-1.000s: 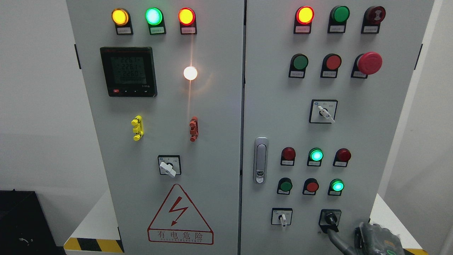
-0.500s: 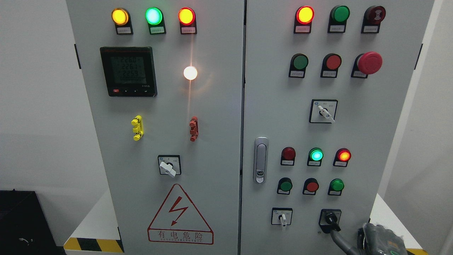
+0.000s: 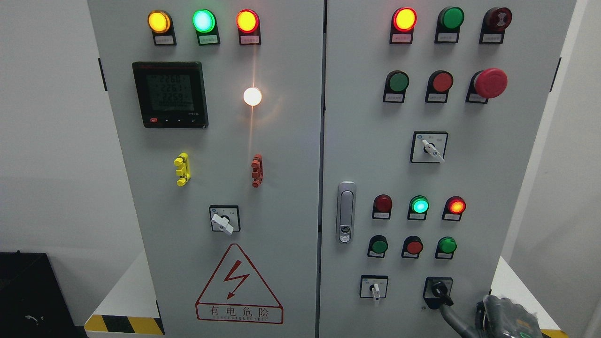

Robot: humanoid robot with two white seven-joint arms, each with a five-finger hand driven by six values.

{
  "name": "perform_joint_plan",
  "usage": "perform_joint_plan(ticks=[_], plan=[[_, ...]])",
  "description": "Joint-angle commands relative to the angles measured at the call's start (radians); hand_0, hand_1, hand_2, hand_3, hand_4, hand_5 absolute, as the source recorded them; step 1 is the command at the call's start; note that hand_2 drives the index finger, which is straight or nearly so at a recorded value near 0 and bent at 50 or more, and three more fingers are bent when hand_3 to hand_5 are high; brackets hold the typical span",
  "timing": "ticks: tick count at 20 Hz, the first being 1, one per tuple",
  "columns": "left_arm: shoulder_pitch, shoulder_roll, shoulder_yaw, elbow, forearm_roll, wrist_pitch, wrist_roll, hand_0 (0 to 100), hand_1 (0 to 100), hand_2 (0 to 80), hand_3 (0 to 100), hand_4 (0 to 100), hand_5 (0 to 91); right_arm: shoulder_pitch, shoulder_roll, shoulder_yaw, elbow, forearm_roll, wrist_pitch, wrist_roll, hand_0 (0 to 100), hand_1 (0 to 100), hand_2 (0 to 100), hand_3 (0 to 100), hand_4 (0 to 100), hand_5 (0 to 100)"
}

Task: Flip black knob to close circuit

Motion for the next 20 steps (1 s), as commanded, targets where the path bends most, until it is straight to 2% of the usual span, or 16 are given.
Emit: perform_joint_plan(ticks=[1,11,20], plan=[[0.0,0.0,0.0,0.0,0.0,0.0,0.001,12,56,0.0,0,0,0.0,0.003,0.007,-0.003,-0.013,-0.002,0.0,-0.003,0,0,89,100,92,91],[0.0,0.0,0.0,0.0,0.0,0.0,0.001,12,56,0.0,0,0,0.0,0.011,0.009,0.014,-0.024,-0.042,0.002,-0.006,0,0,89,100,92,91],[0.0,0.0,0.0,0.0,0.0,0.0,0.001,12,56,0.0,0,0,0.0,0.072,0.007,0.095,-0.048,-0.051,0.002,-0.015,0,0,89,100,92,91]])
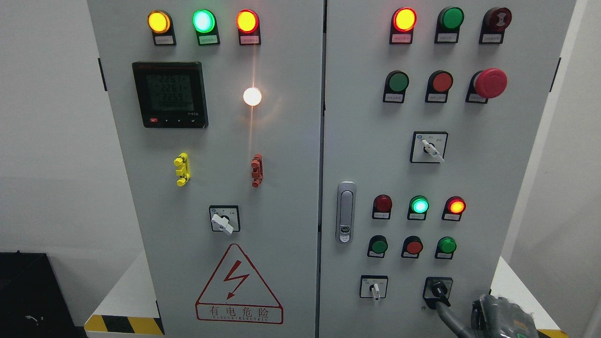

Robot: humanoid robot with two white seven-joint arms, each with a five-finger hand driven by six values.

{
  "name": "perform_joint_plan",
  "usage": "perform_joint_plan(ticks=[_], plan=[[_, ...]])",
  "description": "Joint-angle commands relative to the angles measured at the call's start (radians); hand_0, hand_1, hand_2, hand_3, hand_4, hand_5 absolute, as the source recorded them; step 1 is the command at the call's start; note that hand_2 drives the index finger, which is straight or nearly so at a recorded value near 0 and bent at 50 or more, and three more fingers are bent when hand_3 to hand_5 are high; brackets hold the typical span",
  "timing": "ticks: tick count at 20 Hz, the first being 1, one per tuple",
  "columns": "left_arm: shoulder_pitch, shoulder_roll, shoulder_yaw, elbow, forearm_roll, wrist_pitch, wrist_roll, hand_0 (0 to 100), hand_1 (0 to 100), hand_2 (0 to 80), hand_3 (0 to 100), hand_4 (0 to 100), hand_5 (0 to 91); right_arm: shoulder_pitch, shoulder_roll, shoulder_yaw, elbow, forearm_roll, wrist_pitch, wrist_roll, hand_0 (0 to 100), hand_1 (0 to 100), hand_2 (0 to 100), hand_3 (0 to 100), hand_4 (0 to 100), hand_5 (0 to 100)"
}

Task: Flip black knob to close circuit

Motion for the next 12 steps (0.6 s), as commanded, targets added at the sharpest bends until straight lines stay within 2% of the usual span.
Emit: perform_joint_plan(ticks=[1,4,7,10,12], plan=[[0.0,0.0,0.0,0.0,0.0,0.0,0.001,12,56,0.0,0,0,0.0,0.053,0.001,0.07,-0.027,-0.031,-0.002,0.004,0,0,89,100,92,91],[0.0,0.0,0.0,0.0,0.0,0.0,0.001,12,56,0.0,0,0,0.0,0.1,0.001,0.097,-0.049,-0.089,-0.002,-0.036,0,0,89,100,92,91],[0.0,0.0,0.0,0.0,0.0,0.0,0.001,12,56,0.0,0,0,0.0,0.113,0.001,0.11,-0.061,-0.171,-0.016,-0.071,0,0,88,100,92,91],[0.0,0.0,0.0,0.0,0.0,0.0,0.001,12,56,0.0,0,0,0.0,0.132,0.0,0.111,-0.079,-0.278,-0.051,-0.134,0,0,86,100,90,91],[0.0,0.0,0.0,0.0,0.0,0.0,0.001,12,56,0.0,0,0,0.0,0.15,0.001,0.117,-0.104,-0.313,-0.053,-0.145,0,0,85,100,90,90]])
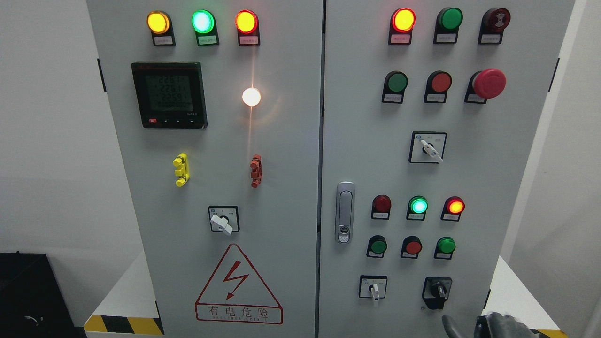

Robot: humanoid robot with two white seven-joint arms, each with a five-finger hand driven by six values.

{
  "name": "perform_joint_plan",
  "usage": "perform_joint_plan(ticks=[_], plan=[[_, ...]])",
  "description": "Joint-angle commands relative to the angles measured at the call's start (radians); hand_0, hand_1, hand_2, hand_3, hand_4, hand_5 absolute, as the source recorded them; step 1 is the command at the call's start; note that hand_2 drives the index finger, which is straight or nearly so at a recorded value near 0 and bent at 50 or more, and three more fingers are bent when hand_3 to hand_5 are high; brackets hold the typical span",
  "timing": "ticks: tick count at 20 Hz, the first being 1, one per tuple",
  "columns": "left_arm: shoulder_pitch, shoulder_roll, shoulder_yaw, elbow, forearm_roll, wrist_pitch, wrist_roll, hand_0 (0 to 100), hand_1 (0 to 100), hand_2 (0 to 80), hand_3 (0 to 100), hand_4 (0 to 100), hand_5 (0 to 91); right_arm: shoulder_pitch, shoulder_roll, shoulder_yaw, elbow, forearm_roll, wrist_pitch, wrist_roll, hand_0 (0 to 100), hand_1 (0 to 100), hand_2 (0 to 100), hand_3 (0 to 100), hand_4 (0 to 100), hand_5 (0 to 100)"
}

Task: Flip black knob to close circuit

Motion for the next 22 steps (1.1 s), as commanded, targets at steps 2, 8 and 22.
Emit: perform_joint_plan(ticks=[2,8,22], plan=[[0.0,0.0,0.0,0.0,0.0,0.0,0.001,12,56,0.0,0,0,0.0,0.076,-0.001,0.108,-0.082,-0.203,-0.003,-0.033,0,0,82,100,89,89],[0.0,0.0,0.0,0.0,0.0,0.0,0.001,12,56,0.0,0,0,0.0,0.181,-0.004,0.109,-0.133,-0.327,-0.005,-0.093,0,0,76,100,88,86],[0.0,0.0,0.0,0.0,0.0,0.0,0.001,12,56,0.0,0,0,0.0,0.395,-0.016,0.145,-0.24,-0.953,-0.02,-0.205,0,1,33,53,51,43]])
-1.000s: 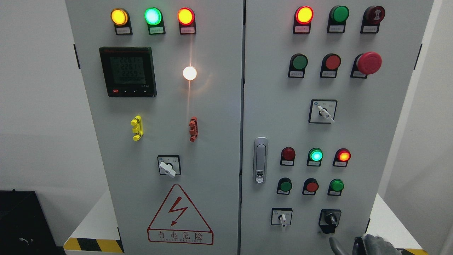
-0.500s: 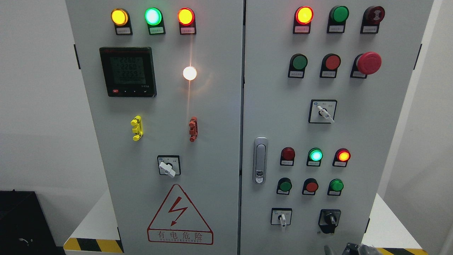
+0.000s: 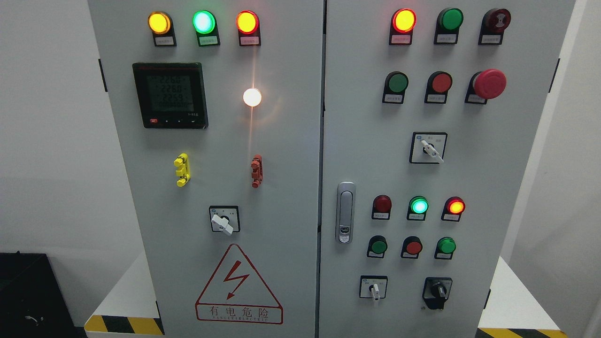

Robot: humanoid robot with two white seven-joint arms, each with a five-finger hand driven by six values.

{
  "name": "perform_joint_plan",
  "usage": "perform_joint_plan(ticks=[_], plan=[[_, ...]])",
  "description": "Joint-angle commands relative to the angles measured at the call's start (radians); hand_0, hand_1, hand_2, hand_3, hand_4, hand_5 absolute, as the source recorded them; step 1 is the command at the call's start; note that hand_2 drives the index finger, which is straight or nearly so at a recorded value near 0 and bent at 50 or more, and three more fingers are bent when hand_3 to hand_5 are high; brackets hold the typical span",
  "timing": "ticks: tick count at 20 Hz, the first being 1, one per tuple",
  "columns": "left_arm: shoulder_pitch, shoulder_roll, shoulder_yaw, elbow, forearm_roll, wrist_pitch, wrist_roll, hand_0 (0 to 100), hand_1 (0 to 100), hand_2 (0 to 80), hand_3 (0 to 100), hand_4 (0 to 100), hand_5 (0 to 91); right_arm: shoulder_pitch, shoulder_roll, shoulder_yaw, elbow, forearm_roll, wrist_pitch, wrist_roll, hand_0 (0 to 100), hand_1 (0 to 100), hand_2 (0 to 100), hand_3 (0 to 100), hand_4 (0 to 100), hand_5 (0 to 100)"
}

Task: Flip black knob to close circuit

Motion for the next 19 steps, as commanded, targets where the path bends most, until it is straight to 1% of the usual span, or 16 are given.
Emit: perform_joint_plan(ticks=[1,2,3,4,5,6,7,8,10,11,12,13,19], plan=[[0.0,0.0,0.0,0.0,0.0,0.0,0.001,12,56,0.0,0,0,0.0,0.123,-0.012,0.045,-0.098,-0.314,-0.006,-0.016,0,1,28,48,46,39],[0.0,0.0,0.0,0.0,0.0,0.0,0.001,12,56,0.0,0,0,0.0,0.146,-0.014,0.048,-0.112,-0.38,-0.007,-0.016,0,1,24,42,41,35],[0.0,0.0,0.0,0.0,0.0,0.0,0.001,12,56,0.0,0,0,0.0,0.166,-0.014,0.048,-0.116,-0.449,-0.018,-0.016,0,1,22,39,39,31],[0.0,0.0,0.0,0.0,0.0,0.0,0.001,12,56,0.0,0,0,0.0,0.18,-0.015,0.053,-0.118,-0.513,-0.044,-0.014,0,1,19,34,35,27],[0.0,0.0,0.0,0.0,0.0,0.0,0.001,12,56,0.0,0,0,0.0,0.191,-0.017,0.061,-0.116,-0.567,-0.081,-0.011,0,0,15,29,29,20],[0.0,0.0,0.0,0.0,0.0,0.0,0.001,12,56,0.0,0,0,0.0,0.2,-0.018,0.067,-0.113,-0.61,-0.116,-0.004,0,0,13,27,25,14],[0.0,0.0,0.0,0.0,0.0,0.0,0.001,12,56,0.0,0,0,0.0,0.206,-0.018,0.07,-0.11,-0.639,-0.14,0.004,0,0,10,23,20,7],[0.0,0.0,0.0,0.0,0.0,0.0,0.001,12,56,0.0,0,0,0.0,0.212,-0.02,0.07,-0.109,-0.663,-0.15,0.021,0,0,6,19,13,0],[0.0,0.0,0.0,0.0,0.0,0.0,0.001,12,56,0.0,0,0,0.0,0.225,-0.02,0.07,-0.106,-0.701,-0.153,0.096,0,0,0,11,4,0],[0.0,0.0,0.0,0.0,0.0,0.0,0.001,12,56,0.0,0,0,0.0,0.228,-0.02,0.07,-0.103,-0.719,-0.153,0.13,0,0,0,5,0,0],[0.0,0.0,0.0,0.0,0.0,0.0,0.001,12,56,0.0,0,0,0.0,0.229,-0.02,0.07,-0.099,-0.735,-0.155,0.154,0,0,0,2,0,0],[0.0,0.0,0.0,0.0,0.0,0.0,0.001,12,56,0.0,0,0,0.0,0.229,-0.02,0.07,-0.098,-0.744,-0.156,0.162,0,0,0,0,0,0],[0.0,0.0,0.0,0.0,0.0,0.0,0.001,12,56,0.0,0,0,0.0,0.229,-0.02,0.075,-0.078,-0.758,-0.165,0.167,0,0,0,0,0,0]])
